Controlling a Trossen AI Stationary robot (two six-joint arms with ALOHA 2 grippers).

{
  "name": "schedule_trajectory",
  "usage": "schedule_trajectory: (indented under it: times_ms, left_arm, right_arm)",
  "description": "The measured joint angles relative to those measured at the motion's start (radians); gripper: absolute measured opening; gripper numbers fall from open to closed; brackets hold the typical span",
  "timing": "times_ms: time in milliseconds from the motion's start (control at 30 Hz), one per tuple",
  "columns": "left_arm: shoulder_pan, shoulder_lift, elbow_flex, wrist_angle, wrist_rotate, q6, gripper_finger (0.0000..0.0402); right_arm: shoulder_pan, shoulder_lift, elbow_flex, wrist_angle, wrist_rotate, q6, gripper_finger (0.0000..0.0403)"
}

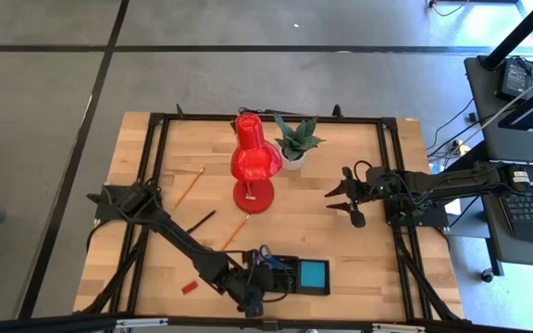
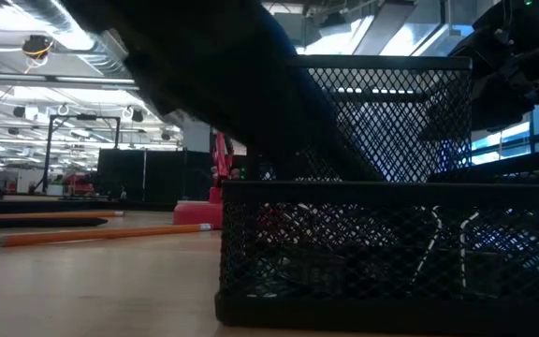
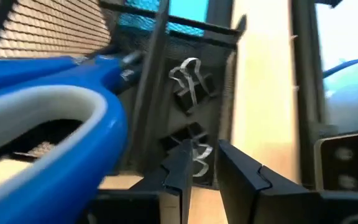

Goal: Pick and place office supplies into organizer
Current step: Put the black binder clip into the black desk organizer

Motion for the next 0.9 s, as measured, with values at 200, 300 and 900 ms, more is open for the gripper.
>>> schedule_trajectory:
  times_ms: [200,300,900]
  left_arm:
    - [-0.006,-0.056,0.000,-0.120,0.076,-0.066,0.0070]
    - [-0.015,-0.095,0.000,-0.210,0.093,-0.096,0.0072]
    - [-0.072,-0.143,-0.034,-0.565,0.176,-0.494,0.0073]
  right_arm:
    - [-0.001,0.000,0.000,0.004,0.000,0.002,0.0165]
    - [-0.003,0.000,0.000,0.006,0.000,0.001,0.0165]
    - [-0.003,0.000,0.000,0.033,0.010,-0.006,0.0165]
